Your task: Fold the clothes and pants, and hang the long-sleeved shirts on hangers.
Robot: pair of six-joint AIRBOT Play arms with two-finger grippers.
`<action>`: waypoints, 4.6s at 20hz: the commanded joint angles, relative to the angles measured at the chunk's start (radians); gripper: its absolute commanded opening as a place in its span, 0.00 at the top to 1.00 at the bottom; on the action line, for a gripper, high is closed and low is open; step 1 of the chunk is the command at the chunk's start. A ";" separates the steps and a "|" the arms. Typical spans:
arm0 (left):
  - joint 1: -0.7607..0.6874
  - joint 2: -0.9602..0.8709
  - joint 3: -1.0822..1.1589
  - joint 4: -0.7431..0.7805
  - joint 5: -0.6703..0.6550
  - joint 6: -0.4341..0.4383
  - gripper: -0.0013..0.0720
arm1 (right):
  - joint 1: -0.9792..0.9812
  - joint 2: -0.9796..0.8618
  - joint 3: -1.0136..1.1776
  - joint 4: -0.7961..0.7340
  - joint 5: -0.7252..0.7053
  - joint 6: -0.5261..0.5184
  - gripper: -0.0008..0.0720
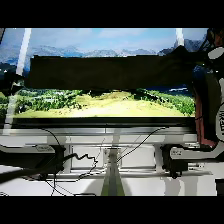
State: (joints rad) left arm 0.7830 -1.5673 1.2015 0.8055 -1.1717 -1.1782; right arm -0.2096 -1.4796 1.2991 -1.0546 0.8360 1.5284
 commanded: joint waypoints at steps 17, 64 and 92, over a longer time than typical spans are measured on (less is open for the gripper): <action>-0.245 -0.101 -0.031 -0.215 0.616 0.105 0.96 | 0.455 -0.028 0.000 -0.023 -0.382 -0.031 0.89; -1.083 0.122 0.081 -0.237 0.249 0.254 0.03 | 0.066 -0.272 0.652 -0.298 0.610 -0.068 0.95; -0.800 0.192 -0.436 -0.274 0.437 0.120 0.96 | 0.331 -0.235 0.575 -0.251 0.396 -0.064 0.95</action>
State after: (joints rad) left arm -0.0196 -1.3865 0.7334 0.5365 -0.7021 -1.0595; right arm 0.0689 -1.7153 1.8725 -1.3060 1.2720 1.4616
